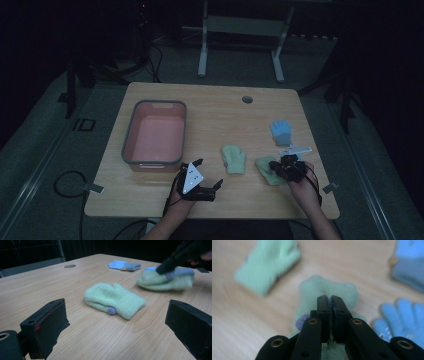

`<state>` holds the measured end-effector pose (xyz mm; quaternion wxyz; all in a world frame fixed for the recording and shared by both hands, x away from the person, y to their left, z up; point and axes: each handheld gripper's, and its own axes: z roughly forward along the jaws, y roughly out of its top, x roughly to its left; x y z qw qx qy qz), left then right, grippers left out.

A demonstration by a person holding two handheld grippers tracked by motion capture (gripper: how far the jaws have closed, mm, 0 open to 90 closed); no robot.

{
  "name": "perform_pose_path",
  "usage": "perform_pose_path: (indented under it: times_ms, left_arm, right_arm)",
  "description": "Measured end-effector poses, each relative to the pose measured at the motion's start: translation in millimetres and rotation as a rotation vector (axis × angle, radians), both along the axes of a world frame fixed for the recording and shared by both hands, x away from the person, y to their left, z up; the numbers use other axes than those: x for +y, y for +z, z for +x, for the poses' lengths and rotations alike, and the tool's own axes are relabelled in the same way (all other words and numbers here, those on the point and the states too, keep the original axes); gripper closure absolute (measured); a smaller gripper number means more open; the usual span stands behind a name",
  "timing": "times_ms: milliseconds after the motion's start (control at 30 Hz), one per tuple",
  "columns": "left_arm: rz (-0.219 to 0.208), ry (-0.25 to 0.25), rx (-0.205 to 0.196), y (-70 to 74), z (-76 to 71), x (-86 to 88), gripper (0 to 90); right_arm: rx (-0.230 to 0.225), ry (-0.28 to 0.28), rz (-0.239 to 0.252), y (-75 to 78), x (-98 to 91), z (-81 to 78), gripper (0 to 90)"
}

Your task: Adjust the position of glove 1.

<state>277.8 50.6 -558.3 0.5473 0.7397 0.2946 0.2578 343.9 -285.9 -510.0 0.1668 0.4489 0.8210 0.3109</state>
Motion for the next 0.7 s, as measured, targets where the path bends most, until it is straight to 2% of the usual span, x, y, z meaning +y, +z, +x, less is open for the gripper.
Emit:
perform_pose_path:
  times_ms: [200, 267, 500, 700]
  left_arm:
    - [0.002, 0.002, -0.001, 0.0, -0.2, -0.4, 3.6]
    - [0.003, 0.002, -0.002, 0.0, -0.3, -0.4, 3.6]
    - [0.008, 0.0, -0.004, 0.1, -0.4, -0.7, 3.6]
    - [0.005, -0.002, -0.002, 0.1, -0.2, -0.5, 3.6]
  right_arm:
    - [-0.101, -0.118, 0.042, 27.7, 11.8, 5.1, 86.2]
    - [-0.119, -0.166, 0.054, 31.4, 15.7, 6.2, 86.3]
    - [-0.107, -0.245, 0.037, 15.4, 28.4, 18.1, 86.3]
    - [-0.086, -0.247, 0.042, -0.6, 32.2, 29.1, 86.2]
